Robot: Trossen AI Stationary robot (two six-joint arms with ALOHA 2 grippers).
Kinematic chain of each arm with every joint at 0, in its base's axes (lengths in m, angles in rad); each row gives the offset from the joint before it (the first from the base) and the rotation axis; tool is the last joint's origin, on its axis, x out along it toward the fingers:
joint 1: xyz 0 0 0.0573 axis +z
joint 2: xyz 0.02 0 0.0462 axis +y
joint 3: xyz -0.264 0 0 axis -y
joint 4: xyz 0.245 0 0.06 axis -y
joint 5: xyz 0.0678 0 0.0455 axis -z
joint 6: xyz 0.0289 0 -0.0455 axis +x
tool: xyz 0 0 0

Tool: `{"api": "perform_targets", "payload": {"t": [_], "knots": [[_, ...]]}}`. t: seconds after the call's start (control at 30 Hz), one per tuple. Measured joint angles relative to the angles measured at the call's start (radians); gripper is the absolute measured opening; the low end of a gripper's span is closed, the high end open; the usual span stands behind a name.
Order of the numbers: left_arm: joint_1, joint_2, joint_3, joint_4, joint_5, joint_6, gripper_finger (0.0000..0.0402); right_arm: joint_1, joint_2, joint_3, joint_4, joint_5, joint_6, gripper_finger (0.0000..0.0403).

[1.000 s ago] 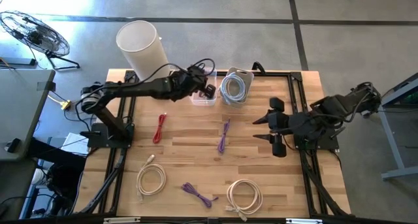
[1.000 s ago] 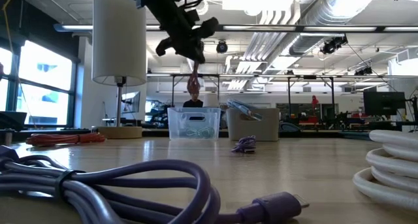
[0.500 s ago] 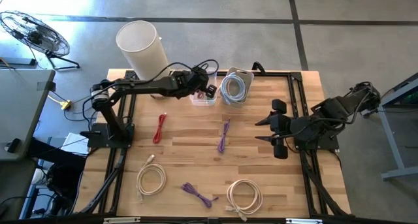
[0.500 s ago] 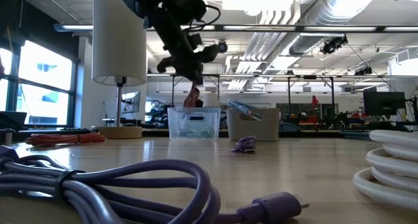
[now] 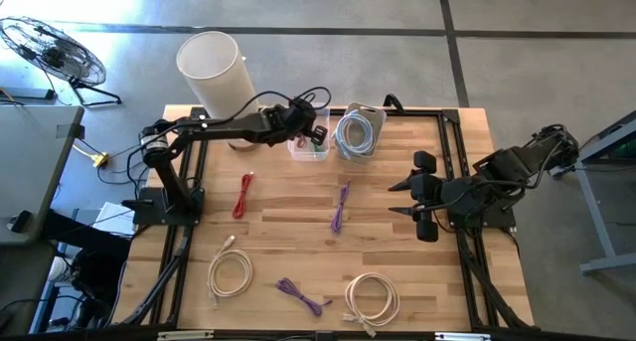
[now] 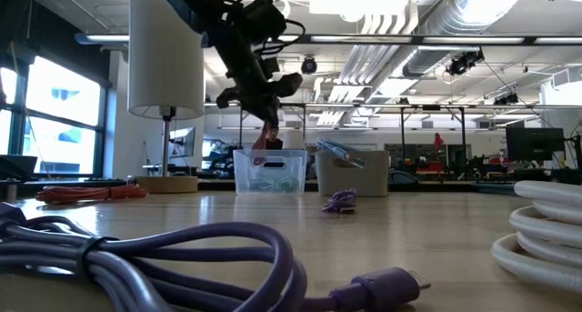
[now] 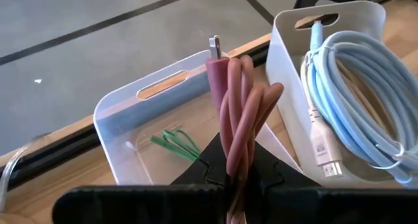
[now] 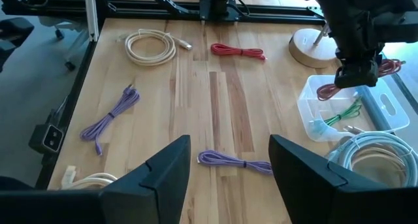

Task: Pick & Place USB Port
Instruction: Put the pink charger cable into the transparent bin

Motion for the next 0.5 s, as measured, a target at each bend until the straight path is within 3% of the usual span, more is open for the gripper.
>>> {"api": "perform_targets", "payload": {"t": [0.5], "knots": [[-0.002, 0.0, 0.0, -0.021, 0.055, 0.052, 0.0036, 0.0, 0.0, 0.0, 0.001, 0.0, -0.008, 0.0199]]}}
